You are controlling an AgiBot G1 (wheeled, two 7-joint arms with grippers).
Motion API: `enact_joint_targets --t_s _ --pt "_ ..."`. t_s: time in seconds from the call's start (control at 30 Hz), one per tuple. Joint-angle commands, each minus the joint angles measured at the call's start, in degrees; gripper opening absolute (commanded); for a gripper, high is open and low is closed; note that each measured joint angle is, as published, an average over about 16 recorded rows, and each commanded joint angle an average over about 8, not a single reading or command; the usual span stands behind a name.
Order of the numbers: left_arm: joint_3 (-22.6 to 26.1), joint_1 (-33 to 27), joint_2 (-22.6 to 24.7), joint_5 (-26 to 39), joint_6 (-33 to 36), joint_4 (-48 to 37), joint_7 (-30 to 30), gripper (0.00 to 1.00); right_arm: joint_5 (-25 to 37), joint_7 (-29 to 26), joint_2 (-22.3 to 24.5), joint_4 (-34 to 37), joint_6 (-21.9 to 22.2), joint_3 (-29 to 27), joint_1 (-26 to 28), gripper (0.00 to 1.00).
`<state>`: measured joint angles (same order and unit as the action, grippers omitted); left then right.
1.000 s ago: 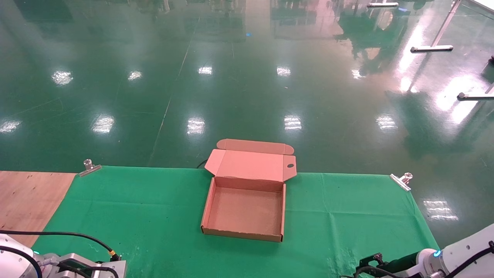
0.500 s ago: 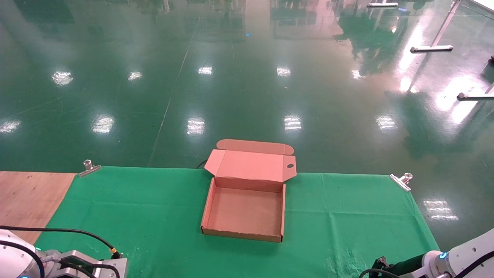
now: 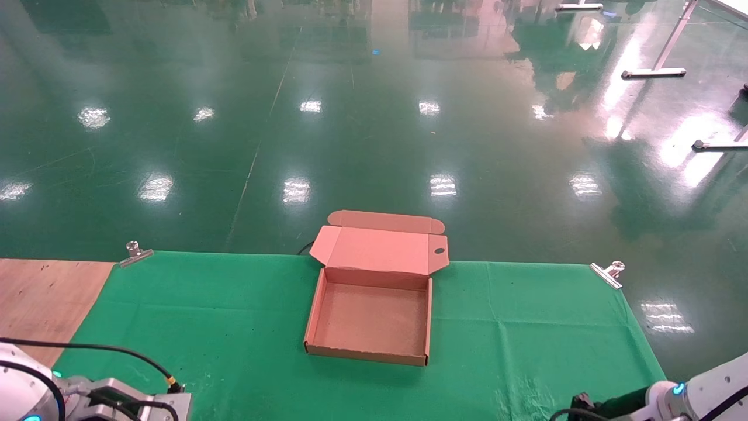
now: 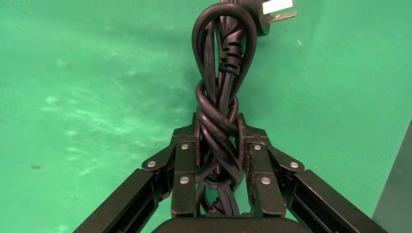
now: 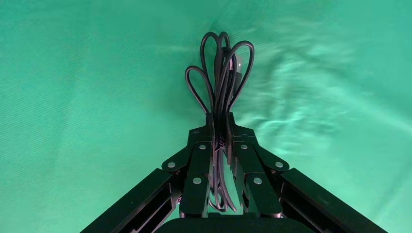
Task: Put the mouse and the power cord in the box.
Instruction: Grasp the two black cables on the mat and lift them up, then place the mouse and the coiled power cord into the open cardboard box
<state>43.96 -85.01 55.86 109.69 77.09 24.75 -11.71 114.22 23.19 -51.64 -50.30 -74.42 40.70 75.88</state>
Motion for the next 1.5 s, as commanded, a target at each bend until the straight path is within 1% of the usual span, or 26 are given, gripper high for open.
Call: enact_joint_targets --t_s 0.03,0.27,0.57,0.7,0.83,0.97,1.13,1.33,1.5 --pt "-0.03 -0.47 -0.18 -0.07 0.57 0.87 0.04 0.00 -0.60 -0.08 0.29 -0.39 -0.32 -0.38 0.37 0.00" --pt "0.26 -1.77 -1.37 0.49 4.26 11.06 5.32 0.00 -4.10 -1.44 2.18 -4.10 -2.67 -2.53 2.49 0.00" --pt "-0.65 -4.28 -3.53 0.38 8.79 30.09 15.71 0.00 -9.39 -4.48 4.90 -9.41 -6.18 -5.91 6.15 0.00" --pt "-0.89 -6.20 -3.15 0.76 10.24 36.96 19.83 0.00 -11.75 -6.10 5.38 -10.62 -7.64 -7.35 8.27 0.00" --pt "-0.90 -8.80 -1.44 1.38 10.79 40.42 22.03 0.00 -13.91 -7.82 5.12 -10.92 -9.02 -8.66 11.06 0.00" --pt "-0.79 -12.19 1.31 2.23 10.42 40.19 22.16 0.00 -15.49 -9.28 3.84 -10.08 -9.89 -9.66 14.49 0.00" --pt "-0.56 -16.92 5.89 3.45 8.68 36.12 19.91 0.00 -15.69 -10.27 0.29 -6.88 -9.55 -9.97 19.19 0.00" --pt "-0.37 -20.96 11.28 4.26 4.89 27.64 14.55 0.00 -14.02 -9.49 -5.30 0.10 -7.52 -9.06 23.38 0.00" --pt "-0.84 -22.68 14.18 3.28 1.85 19.24 8.94 0.00 -13.98 -6.78 -8.72 7.10 -6.78 -8.73 25.92 0.00"
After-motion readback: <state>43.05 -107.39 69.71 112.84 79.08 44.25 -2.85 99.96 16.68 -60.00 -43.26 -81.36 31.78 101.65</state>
